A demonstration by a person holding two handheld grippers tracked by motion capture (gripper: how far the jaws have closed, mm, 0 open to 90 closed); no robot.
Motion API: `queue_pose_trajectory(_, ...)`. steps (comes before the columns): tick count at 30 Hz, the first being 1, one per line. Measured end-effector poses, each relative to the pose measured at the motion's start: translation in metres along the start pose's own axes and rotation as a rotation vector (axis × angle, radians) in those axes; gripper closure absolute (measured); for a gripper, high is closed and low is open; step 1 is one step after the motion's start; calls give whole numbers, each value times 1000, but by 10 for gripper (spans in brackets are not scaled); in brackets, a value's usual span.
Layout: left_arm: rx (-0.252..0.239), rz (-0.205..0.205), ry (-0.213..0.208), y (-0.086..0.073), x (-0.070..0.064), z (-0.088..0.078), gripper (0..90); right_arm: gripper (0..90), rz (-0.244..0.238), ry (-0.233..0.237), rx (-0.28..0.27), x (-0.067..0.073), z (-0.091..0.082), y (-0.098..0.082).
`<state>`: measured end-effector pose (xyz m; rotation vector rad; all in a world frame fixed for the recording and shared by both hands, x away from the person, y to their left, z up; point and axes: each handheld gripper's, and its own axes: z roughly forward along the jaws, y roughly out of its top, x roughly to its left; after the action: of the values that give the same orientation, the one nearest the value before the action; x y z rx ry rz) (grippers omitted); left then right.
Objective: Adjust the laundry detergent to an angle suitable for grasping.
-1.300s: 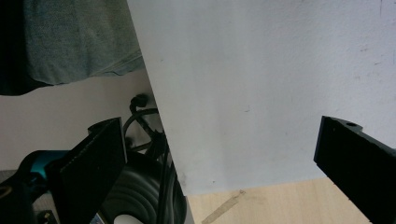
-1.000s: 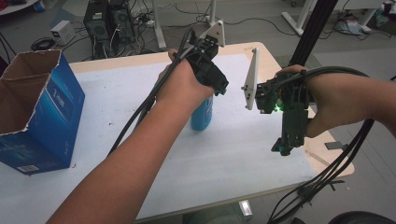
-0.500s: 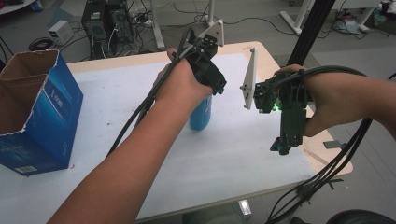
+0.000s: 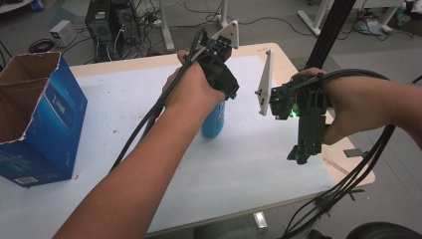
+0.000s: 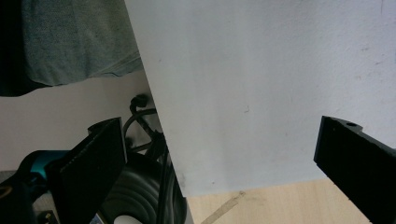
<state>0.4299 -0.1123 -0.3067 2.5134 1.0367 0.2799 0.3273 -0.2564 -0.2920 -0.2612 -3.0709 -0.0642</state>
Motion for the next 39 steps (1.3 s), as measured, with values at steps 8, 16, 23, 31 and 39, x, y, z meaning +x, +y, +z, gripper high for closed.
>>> queue_pose_trajectory(8, 4, -2, 13, -1, 1, 0, 364, 14, 0, 0, 3, 0, 0, 2)
queue_pose_trajectory(16, -19, 25, 17, -4, -1, -1, 373, 14, -6, 2, 6, 0, 1, 6)
queue_pose_trajectory(23, -26, 57, 6, -7, -2, -11, 374, 14, -2, -6, 4, 1, -2, 5)
queue_pose_trajectory(31, -20, 106, 1, -14, 3, -29, 374, 14, -6, -7, 4, 3, -2, 9)
queue_pose_trajectory(39, -39, 148, -47, -25, 13, -55, 374, 14, -14, -10, 5, 4, -3, 16)
